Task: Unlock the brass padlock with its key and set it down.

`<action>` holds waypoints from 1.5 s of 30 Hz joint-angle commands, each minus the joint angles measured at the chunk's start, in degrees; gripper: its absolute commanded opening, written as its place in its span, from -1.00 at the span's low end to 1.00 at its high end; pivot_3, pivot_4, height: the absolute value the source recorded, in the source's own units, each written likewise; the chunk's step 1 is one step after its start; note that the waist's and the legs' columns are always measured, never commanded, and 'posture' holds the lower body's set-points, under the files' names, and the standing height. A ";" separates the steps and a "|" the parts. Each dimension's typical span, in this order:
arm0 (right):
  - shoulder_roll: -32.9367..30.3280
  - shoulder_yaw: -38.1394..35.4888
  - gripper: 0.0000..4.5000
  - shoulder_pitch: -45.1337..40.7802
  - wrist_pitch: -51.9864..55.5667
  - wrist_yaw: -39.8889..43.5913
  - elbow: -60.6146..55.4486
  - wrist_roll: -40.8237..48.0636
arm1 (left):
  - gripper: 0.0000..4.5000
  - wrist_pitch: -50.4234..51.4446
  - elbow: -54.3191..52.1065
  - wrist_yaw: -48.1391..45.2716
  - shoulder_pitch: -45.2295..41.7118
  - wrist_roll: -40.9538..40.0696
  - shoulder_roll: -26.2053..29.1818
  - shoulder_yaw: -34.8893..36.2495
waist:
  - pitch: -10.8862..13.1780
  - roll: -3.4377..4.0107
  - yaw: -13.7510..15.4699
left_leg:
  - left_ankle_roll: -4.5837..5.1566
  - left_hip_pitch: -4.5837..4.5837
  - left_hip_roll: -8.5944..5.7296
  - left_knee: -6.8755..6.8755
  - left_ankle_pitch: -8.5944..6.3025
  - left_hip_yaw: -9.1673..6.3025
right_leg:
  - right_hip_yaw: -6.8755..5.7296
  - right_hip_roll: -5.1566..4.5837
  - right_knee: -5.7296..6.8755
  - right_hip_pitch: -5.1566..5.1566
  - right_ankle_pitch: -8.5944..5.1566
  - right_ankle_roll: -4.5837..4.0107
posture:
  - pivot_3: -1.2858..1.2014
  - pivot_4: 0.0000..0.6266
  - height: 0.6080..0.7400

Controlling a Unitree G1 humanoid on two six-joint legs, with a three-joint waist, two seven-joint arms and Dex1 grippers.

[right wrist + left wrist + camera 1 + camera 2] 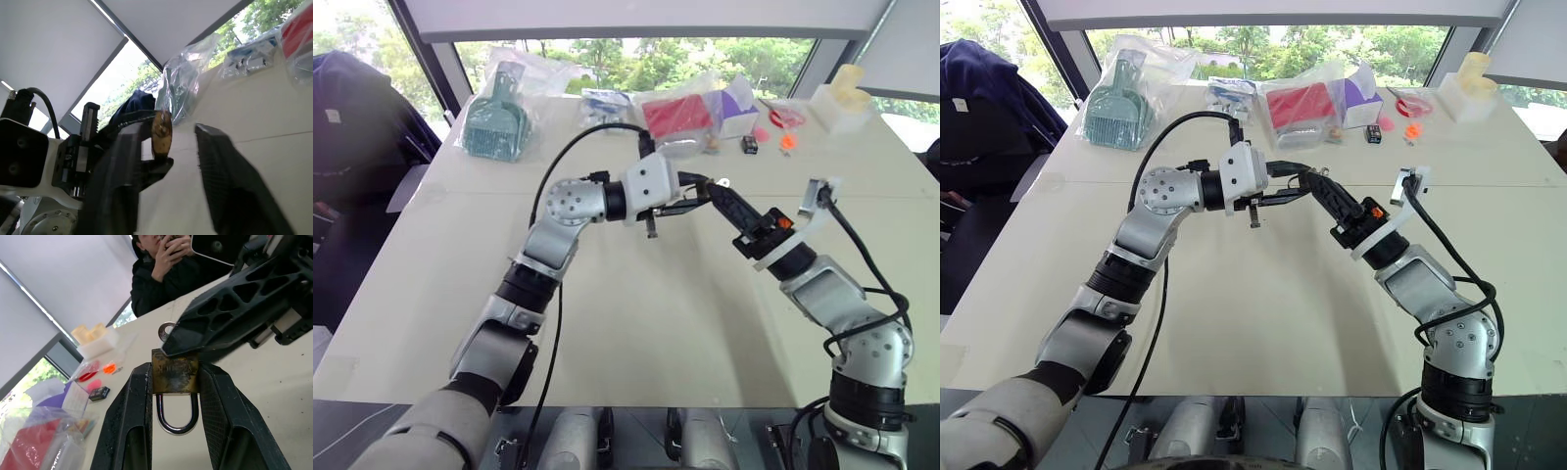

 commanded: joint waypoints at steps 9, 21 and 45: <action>0.05 -1.16 0.44 -0.28 -2.48 0.30 -0.12 0.26 | -0.66 -1.18 -1.70 0.35 -0.09 -0.53 0.15 0.23 | 0.00 0.00 0.01 | 0.00 0.00 0.00 0.00 0.00 0.00 | 0.00 0.00 0.00 0.00 0.00 0.00 | 0.03 -0.52 0.93; 0.62 -0.10 -0.98 -0.29 -3.39 -0.01 0.10 0.17 | -0.66 -3.85 -2.42 1.51 -0.20 0.65 0.23 -0.29 | 0.00 0.00 0.02 | 0.00 0.01 0.00 0.00 0.00 0.00 | 0.00 0.00 0.00 0.01 0.00 0.00 | 0.03 -0.52 0.93; 13.23 2.82 -0.98 -2.35 -8.09 -13.90 2.45 0.71 | -0.66 -39.02 9.72 43.33 -4.98 39.97 4.89 -4.62 | -0.01 0.03 -0.03 | -0.02 0.03 0.02 -0.06 0.01 0.03 | -0.01 -0.01 0.04 0.00 0.02 0.02 | 0.03 -0.52 0.93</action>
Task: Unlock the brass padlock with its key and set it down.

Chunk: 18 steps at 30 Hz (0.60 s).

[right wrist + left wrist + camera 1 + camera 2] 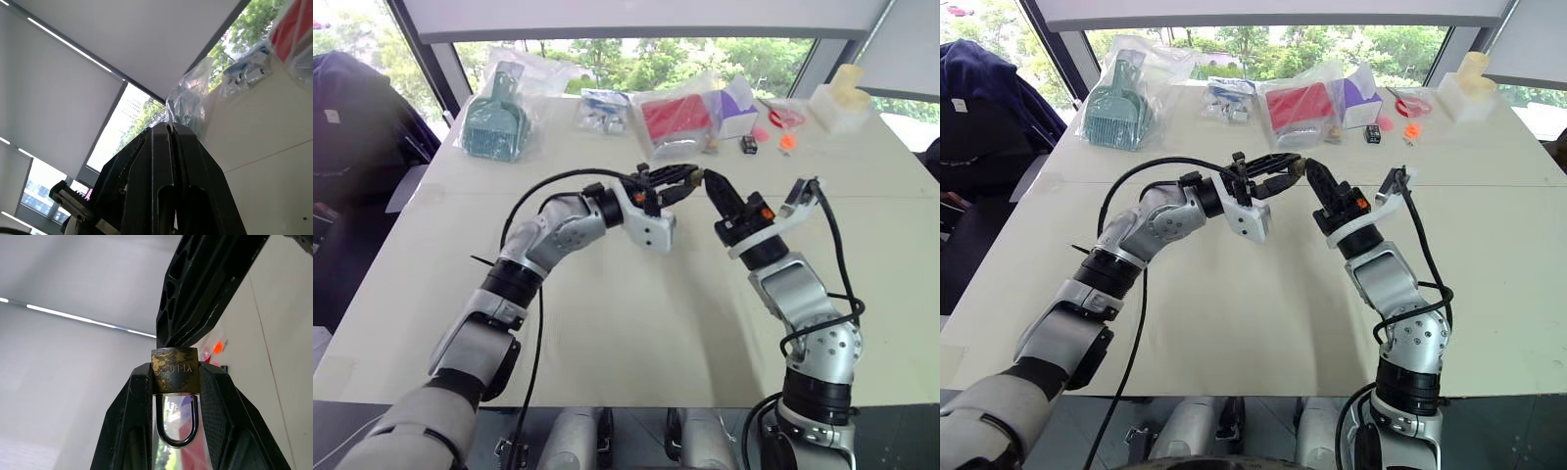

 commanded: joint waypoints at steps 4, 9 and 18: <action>-5.20 0.56 -0.88 0.02 0.37 4.90 -1.95 -2.89 | -0.66 -1.27 3.79 -8.80 -4.24 -14.91 -2.38 0.04 | 0.00 0.01 0.04 | 0.00 -0.01 0.00 0.01 0.00 0.03 | 0.00 -0.02 -0.02 -0.01 -0.01 0.00 | 0.03 -0.52 0.93; -12.00 -0.04 0.03 0.09 2.57 12.74 -2.07 -2.50 | -0.66 2.51 5.14 -23.52 -4.41 -25.89 -1.86 -0.83 | 0.00 0.01 -0.51 | 0.00 -0.01 0.02 0.00 0.00 0.05 | 0.00 -0.02 -0.04 -0.03 -0.01 0.00 | 0.03 -0.52 0.93; -17.43 1.44 0.52 0.08 4.12 19.99 -0.14 -6.87 | -0.66 4.57 3.19 -29.32 -3.94 -29.76 -1.91 -0.45 | 0.01 0.01 -1.31 | 0.01 0.01 0.03 0.00 -0.01 0.03 | 0.00 -0.01 -0.01 -0.02 0.00 0.01 | 0.03 -0.52 0.93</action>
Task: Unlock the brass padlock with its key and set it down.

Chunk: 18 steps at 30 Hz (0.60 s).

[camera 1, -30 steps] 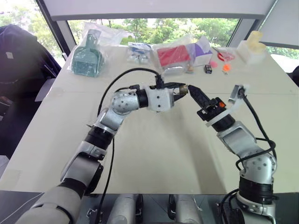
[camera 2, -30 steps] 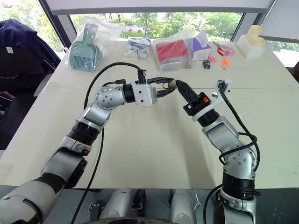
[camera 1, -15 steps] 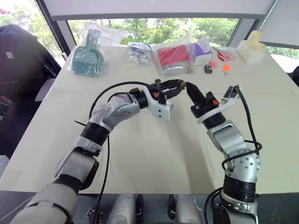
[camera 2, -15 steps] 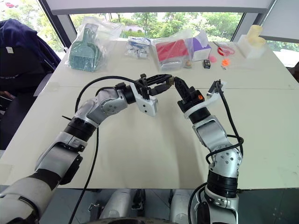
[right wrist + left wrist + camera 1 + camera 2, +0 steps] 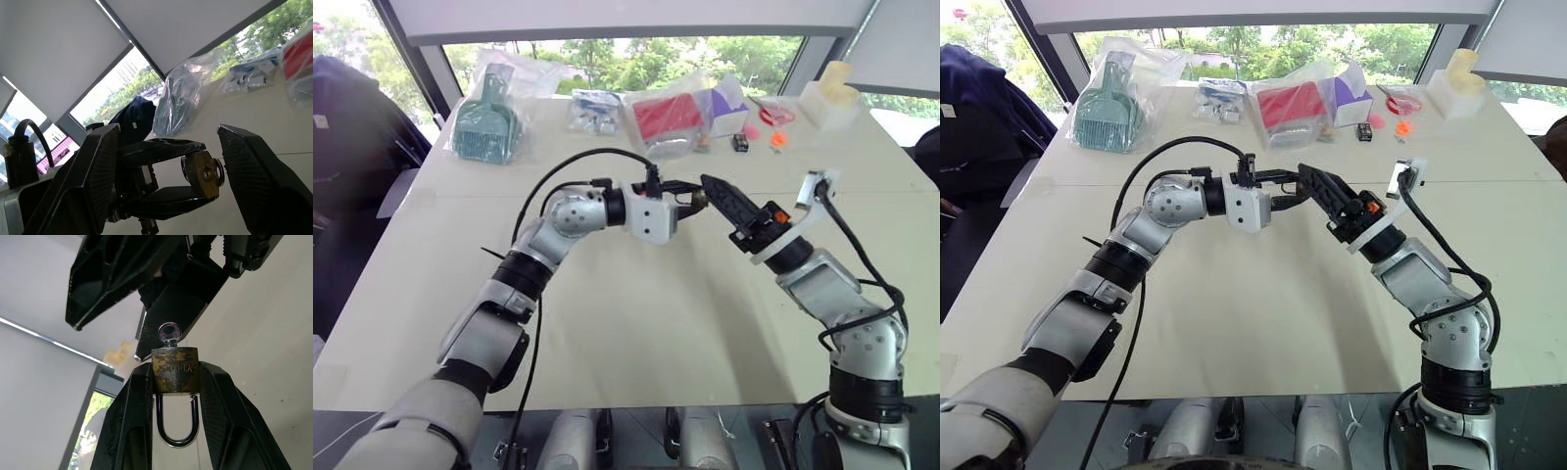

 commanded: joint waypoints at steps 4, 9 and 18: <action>-2.09 0.00 0.52 -0.15 0.41 4.38 0.41 -2.30 | -0.66 1.33 -3.78 -1.27 -0.70 -3.15 -0.08 1.57 | 0.00 0.00 0.14 | 0.01 -0.01 -0.02 0.02 0.00 0.00 | 0.00 -0.02 -0.02 0.02 0.00 0.00 | 0.03 -0.52 0.93; -3.14 -0.35 0.52 0.54 1.56 6.40 0.65 -2.85 | -0.66 2.88 -5.68 -2.04 -0.41 -4.58 -0.07 1.83 | 0.00 0.00 0.12 | 0.02 0.00 -0.02 0.02 -0.01 -0.01 | 0.00 -0.02 -0.03 0.02 0.00 0.00 | 0.03 -0.52 0.93; -3.11 -1.51 -0.08 1.37 1.98 7.58 1.30 -2.08 | -0.66 3.70 -7.64 -2.41 0.03 -5.42 -0.16 1.73 | 0.00 0.00 0.11 | 0.02 0.00 -0.02 0.02 -0.01 -0.02 | 0.00 -0.02 -0.03 0.03 0.00 0.00 | 0.03 -0.52 0.93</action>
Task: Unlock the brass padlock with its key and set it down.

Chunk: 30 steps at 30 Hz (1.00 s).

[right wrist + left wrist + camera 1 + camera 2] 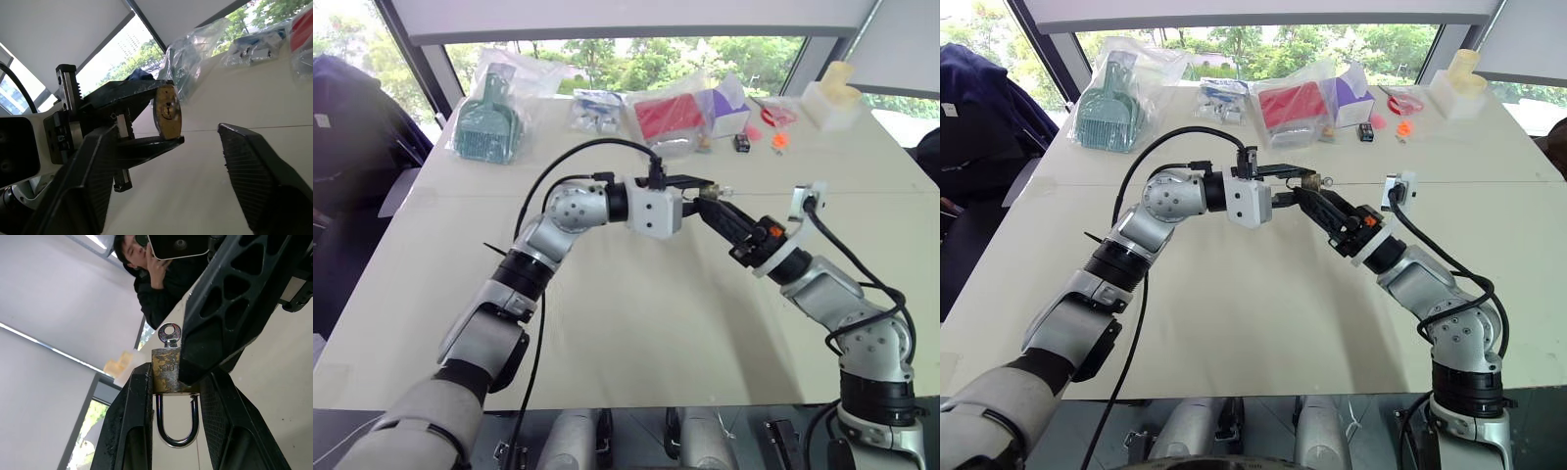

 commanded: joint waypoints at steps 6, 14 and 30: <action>1.42 -1.91 -1.00 -0.87 -0.46 -0.23 -0.86 1.93 | -0.66 -0.29 -2.73 0.26 0.21 -1.45 0.10 1.43 | 0.00 0.00 0.02 | 0.00 0.00 0.00 0.00 0.00 0.00 | 0.00 0.00 0.00 0.00 0.00 0.00 | 0.03 -0.52 0.93; 1.93 -0.96 -1.00 -0.81 0.07 -0.52 -1.27 1.43 | -0.66 -0.75 -2.68 0.64 0.04 -1.32 0.12 1.41 | 0.00 0.00 0.02 | 0.00 0.00 0.00 0.00 0.00 0.00 | 0.00 0.00 0.00 0.00 0.00 0.00 | 0.03 -0.52 0.93; 3.25 -1.15 -1.00 -1.20 -0.58 -1.59 -1.14 0.24 | 0.83 27.22 -10.28 -11.12 3.21 -16.43 2.51 5.69 | 0.00 0.00 -0.19 | -0.02 0.01 0.01 0.00 0.01 0.00 | 0.00 0.02 0.04 0.01 0.00 0.00 | 0.03 -0.52 0.93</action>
